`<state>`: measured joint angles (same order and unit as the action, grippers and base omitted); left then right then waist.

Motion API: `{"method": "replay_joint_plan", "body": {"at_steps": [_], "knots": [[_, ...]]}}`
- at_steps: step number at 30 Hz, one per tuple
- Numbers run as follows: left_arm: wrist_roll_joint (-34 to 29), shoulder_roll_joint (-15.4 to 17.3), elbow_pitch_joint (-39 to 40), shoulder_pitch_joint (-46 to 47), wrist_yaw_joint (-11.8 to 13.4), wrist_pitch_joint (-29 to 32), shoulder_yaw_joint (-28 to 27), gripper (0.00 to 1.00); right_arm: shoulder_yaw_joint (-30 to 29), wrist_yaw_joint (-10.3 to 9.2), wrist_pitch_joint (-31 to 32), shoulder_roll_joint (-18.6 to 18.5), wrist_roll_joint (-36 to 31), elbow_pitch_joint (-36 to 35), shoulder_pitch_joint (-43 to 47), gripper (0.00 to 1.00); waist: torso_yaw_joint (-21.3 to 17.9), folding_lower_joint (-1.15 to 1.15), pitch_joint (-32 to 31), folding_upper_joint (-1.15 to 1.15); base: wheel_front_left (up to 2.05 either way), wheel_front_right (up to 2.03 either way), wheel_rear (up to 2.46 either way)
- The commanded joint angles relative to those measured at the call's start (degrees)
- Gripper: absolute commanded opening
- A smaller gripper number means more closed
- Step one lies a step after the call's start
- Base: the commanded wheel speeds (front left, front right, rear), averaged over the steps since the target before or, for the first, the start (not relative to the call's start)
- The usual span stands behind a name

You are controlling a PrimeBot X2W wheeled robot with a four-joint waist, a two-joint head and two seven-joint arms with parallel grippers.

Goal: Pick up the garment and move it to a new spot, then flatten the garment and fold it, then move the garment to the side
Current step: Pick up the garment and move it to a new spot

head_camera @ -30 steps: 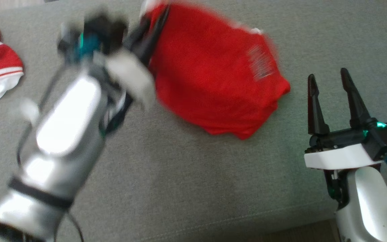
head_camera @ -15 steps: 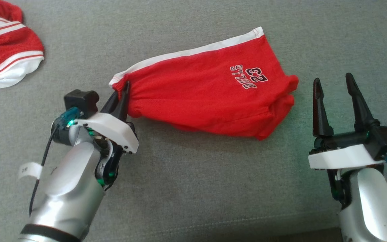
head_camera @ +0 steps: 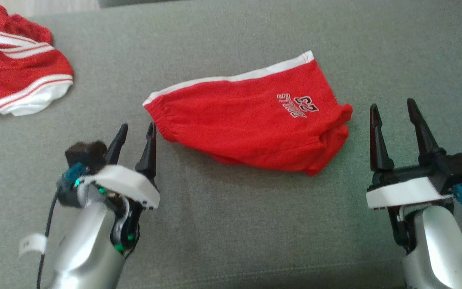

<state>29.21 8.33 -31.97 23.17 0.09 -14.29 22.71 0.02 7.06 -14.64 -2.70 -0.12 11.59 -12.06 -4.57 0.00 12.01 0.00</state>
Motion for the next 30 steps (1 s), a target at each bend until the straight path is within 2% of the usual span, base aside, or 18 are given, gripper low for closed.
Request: {"method": "replay_joint_plan", "body": {"at_steps": [1,8,12,18,30], "knots": [[-0.81,0.55,2.47,0.33,0.35,-0.7,-2.69,1.0,1.05,0.43,-0.36,-0.18,-0.43,-1.28,0.38,1.0,0.5,0.0,-1.73,0.0,0.0,0.0,0.0],[-6.65,-1.41,11.8,-7.95,2.2,-0.7,-8.17,1.0,0.1,0.43,-0.36,-0.18,-0.35,0.21,2.22,1.0,1.46,0.0,-6.14,0.0,0.0,0.0,0.0],[-9.47,-2.81,16.25,-13.28,2.11,-0.71,-9.81,1.0,-0.09,0.43,-0.36,-0.18,-0.08,0.59,3.45,1.0,2.02,0.0,-8.75,0.0,0.0,0.0,0.0],[-11.85,-4.41,20.16,-19.82,1.46,-0.71,-10.04,1.0,-0.5,0.43,-0.36,-0.18,0.38,0.62,6.77,1.0,3.46,0.0,-11.71,0.0,0.0,0.0,0.0],[-14.2,-5.31,24.36,-25.49,2.46,-0.71,-12.03,1.0,-0.57,0.43,-0.36,-0.18,1.74,0.79,9.6,1.0,4.56,0.0,-13.11,0.0,0.0,0.0,0.0]]}}
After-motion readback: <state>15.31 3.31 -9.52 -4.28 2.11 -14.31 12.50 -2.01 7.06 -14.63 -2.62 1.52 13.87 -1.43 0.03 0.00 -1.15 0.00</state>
